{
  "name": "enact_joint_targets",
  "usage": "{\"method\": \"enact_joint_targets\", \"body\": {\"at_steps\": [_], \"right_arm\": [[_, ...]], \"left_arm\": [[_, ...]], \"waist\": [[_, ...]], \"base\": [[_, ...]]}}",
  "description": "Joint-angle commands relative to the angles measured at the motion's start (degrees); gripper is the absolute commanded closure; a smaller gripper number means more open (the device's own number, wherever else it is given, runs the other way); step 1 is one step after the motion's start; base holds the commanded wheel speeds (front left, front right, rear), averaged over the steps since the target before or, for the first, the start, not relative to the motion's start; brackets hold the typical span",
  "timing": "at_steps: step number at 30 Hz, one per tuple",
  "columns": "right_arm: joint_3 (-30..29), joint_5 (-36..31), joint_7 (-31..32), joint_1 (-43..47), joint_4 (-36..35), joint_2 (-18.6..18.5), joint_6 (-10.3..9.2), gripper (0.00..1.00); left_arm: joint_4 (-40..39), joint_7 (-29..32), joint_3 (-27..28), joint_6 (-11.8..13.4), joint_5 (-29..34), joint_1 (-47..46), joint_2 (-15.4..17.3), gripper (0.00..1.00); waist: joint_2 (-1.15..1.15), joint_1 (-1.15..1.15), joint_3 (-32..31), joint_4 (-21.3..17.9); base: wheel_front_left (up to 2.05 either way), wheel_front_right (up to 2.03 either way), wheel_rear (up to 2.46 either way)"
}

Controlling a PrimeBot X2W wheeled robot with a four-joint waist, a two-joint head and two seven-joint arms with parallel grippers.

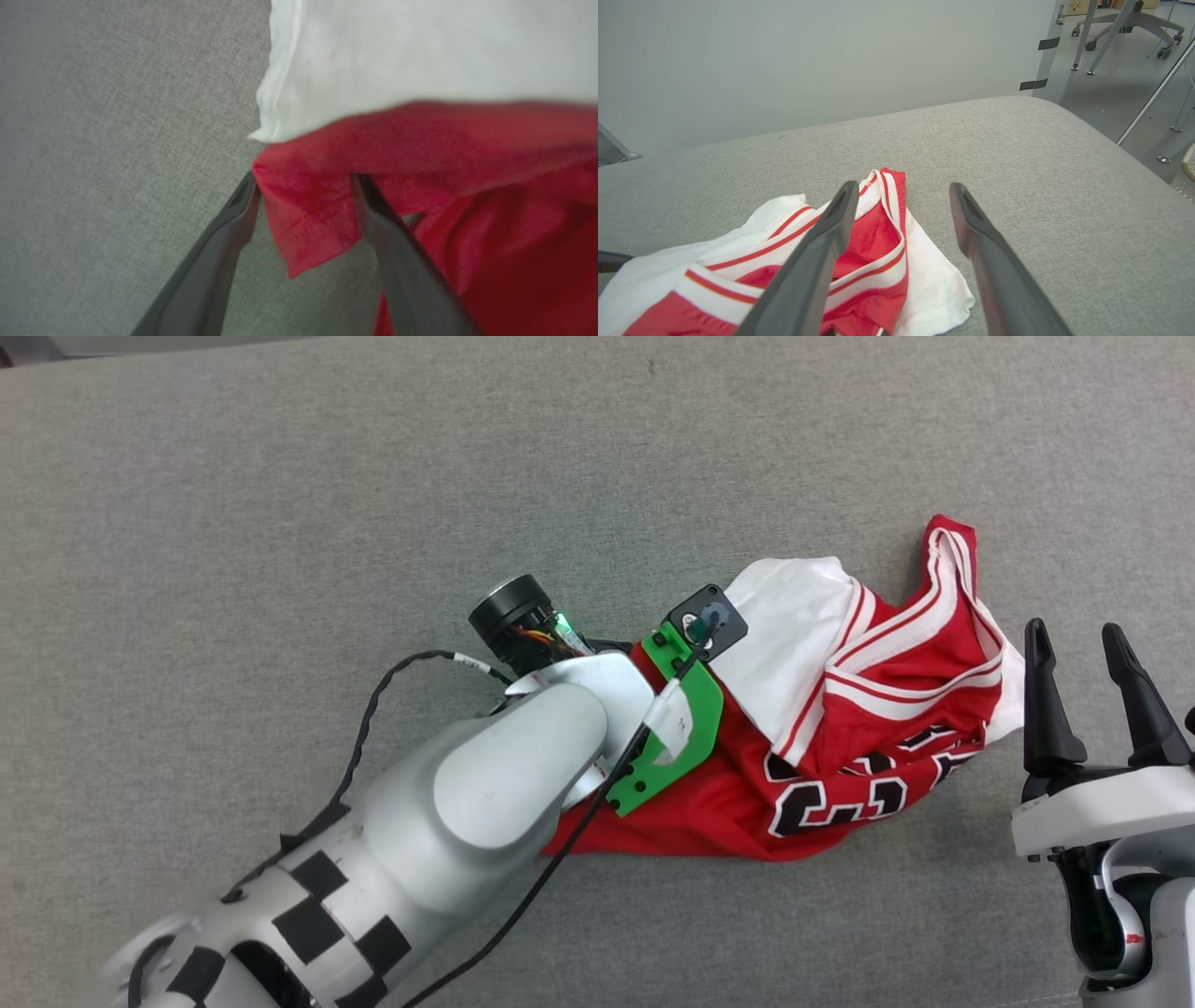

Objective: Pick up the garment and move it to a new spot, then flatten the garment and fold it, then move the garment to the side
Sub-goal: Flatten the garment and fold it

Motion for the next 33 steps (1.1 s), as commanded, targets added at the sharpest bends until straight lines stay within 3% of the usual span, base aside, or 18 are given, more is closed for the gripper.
{"method": "enact_joint_targets", "body": {"at_steps": [1,2,3,4,5,11,19,26,28,33], "right_arm": [[0.2,0.7,-0.5,-1.0,0.3,-0.2,-0.05,0.00],[0.2,0.7,-0.6,-1.1,0.4,-0.2,-0.05,0.00],[0.2,0.7,-0.6,-1.2,0.5,-0.2,-0.05,0.00],[0.2,0.7,-0.7,-1.2,0.6,-0.3,-0.05,0.00],[0.2,0.7,-0.8,-1.2,0.6,-0.3,-0.05,0.00],[-0.3,0.4,-1.0,-1.1,0.2,-0.4,-0.05,0.00],[-1.9,-0.3,-0.1,0.5,-1.1,-0.5,-0.05,0.00],[-3.4,-0.8,1.2,2.5,-2.8,-0.3,-0.05,0.00],[-3.7,-0.9,1.7,3.4,-3.5,-0.2,-0.05,0.00],[-3.8,-1.1,2.2,4.4,-4.2,0.1,-0.05,0.00]], "left_arm": [[1.6,2.0,-2.9,-0.2,-1.5,0.5,1.0,0.00],[1.9,3.2,-4.8,-0.2,-3.1,0.2,1.4,0.00],[2.0,3.9,-6.3,-0.2,-4.2,0.0,1.7,0.42],[1.9,4.4,-8.0,-0.2,-5.5,-0.5,2.2,0.95],[1.9,4.9,-9.1,-0.2,-6.6,-0.7,2.6,1.00],[2.2,-0.4,-8.4,-0.1,-10.1,-2.8,4.2,1.00],[-3.1,-8.8,-4.2,5.1,-10.9,0.7,9.3,1.00],[-15.2,-11.4,-0.9,12.4,-12.5,8.9,18.4,1.00],[-20.9,-12.4,1.3,16.5,-14.1,13.6,22.5,1.00],[-28.1,-14.7,5.3,23.6,-17.9,22.6,27.8,1.00]], "waist": [[0.00,-0.01,0.6,-0.7],[0.00,-0.01,0.6,-0.8],[0.00,-0.01,0.6,-0.8],[0.00,-0.01,0.6,-0.9],[0.00,-0.01,0.6,-0.9],[0.00,-0.01,-0.2,0.1],[0.00,-0.01,-3.6,3.5],[0.00,-0.01,-6.5,6.9],[0.00,-0.01,-7.4,8.0],[0.00,-0.01,-8.9,9.3]], "base": [[0.00,0.00,0.00],[0.00,0.00,0.00],[0.00,0.00,0.00],[0.00,0.00,0.00],[0.00,0.00,0.00],[0.00,0.00,0.00],[0.00,0.00,0.00],[0.00,0.00,0.00],[0.00,0.00,0.00],[0.00,0.00,0.00]]}}
